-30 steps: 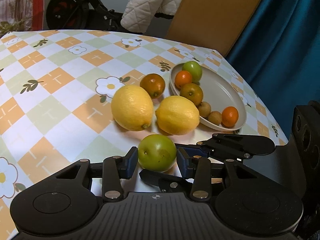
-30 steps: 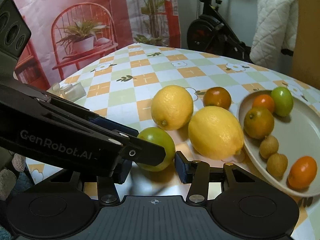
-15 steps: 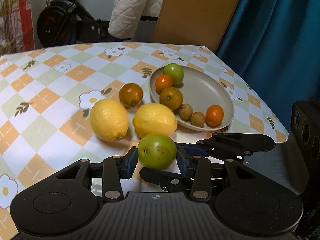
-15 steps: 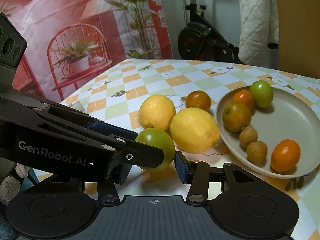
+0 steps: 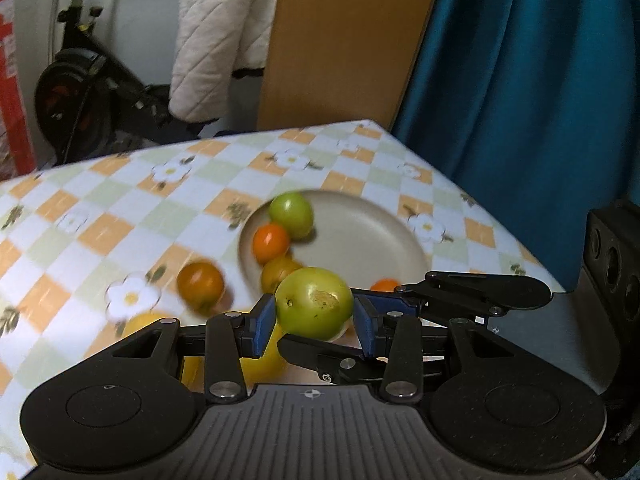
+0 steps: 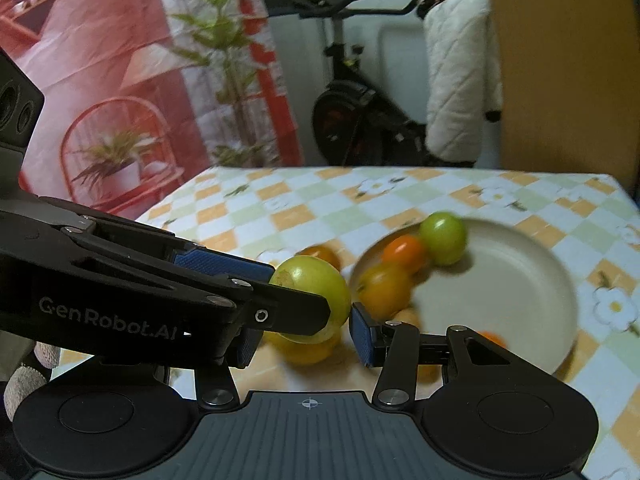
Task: Organize fruits
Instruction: 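Carry the second green fruit over the plate with the left tool, then lower the green fruit onto the plate and open the left tool, then withdraw the left tool from the plate, then move the left tool to a yellow lemon and close on it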
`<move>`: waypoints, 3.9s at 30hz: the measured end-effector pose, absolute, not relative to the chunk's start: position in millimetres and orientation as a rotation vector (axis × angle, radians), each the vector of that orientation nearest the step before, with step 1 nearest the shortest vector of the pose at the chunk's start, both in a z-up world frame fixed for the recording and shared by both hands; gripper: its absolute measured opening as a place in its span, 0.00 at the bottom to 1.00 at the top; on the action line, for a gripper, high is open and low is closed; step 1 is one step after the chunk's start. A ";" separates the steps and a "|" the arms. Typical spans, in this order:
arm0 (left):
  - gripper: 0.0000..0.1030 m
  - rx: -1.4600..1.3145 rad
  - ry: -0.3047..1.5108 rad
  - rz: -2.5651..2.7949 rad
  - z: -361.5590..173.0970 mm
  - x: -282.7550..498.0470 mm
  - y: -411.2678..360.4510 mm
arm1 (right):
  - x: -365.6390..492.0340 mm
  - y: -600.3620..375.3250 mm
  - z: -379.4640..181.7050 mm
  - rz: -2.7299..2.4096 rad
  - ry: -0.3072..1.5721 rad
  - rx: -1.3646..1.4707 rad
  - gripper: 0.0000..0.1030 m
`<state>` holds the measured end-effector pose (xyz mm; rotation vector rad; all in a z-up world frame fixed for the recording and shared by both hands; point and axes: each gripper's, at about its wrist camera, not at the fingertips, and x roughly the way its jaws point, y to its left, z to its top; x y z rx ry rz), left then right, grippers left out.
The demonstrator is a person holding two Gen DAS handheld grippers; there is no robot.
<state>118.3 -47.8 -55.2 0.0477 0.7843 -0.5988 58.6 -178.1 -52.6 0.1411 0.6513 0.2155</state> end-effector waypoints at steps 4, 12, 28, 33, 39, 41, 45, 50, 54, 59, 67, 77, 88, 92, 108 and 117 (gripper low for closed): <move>0.43 0.047 0.771 -0.620 -52.3 138.9 -66.3 | 72.9 -198.8 -49.1 0.173 0.629 0.138 0.42; 0.43 0.071 0.803 -0.633 -64.4 179.8 -99.4 | 110.1 -236.9 -64.0 0.117 0.636 0.160 0.42; 0.44 0.114 0.887 -0.621 -90.5 212.2 -115.0 | 142.7 -256.1 -101.9 0.086 0.707 0.184 0.42; 0.44 0.131 0.888 -0.617 -92.6 212.1 -117.8 | 142.8 -256.7 -105.0 0.087 0.719 0.203 0.42; 0.44 0.123 0.878 -0.604 -88.3 210.9 -113.9 | 141.8 -253.2 -102.3 0.088 0.718 0.203 0.42; 0.44 0.114 0.874 -0.602 -85.1 209.8 -110.8 | 141.1 -252.0 -99.7 0.086 0.718 0.203 0.42; 0.44 0.101 0.850 -0.614 -73.4 202.7 -100.0 | 133.3 -248.7 -88.2 0.082 0.695 0.196 0.42; 0.44 0.082 0.800 -0.603 -54.2 190.3 -72.8 | 114.5 -243.8 -74.1 0.080 0.656 0.209 0.43; 0.44 0.043 0.767 -0.572 -38.5 182.1 -42.3 | 101.7 -233.2 -66.4 0.093 0.641 0.210 0.43; 0.44 -0.003 0.734 -0.526 -24.7 168.6 -8.4 | 88.7 -211.3 -56.7 0.138 0.625 0.178 0.43; 0.44 -0.052 0.732 -0.483 -29.4 149.8 20.6 | 85.3 -175.0 -54.9 0.222 0.662 0.112 0.43; 0.44 -0.106 0.753 -0.453 -44.8 137.3 38.0 | 101.4 -141.5 -65.8 0.291 0.719 -0.002 0.43; 0.44 -0.122 0.787 -0.490 -60.4 130.3 35.6 | 81.9 -142.0 -71.8 0.306 0.741 0.014 0.48; 0.44 -0.104 0.809 -0.519 -69.0 126.4 28.5 | 70.0 -144.0 -73.8 0.306 0.750 0.023 0.48; 0.44 -0.098 0.869 -0.540 -89.2 139.7 2.3 | 70.5 -146.5 -83.9 0.293 0.780 0.044 0.46; 0.49 -0.104 0.881 -0.524 -95.8 142.5 0.2 | 74.2 -149.1 -87.2 0.288 0.784 0.057 0.45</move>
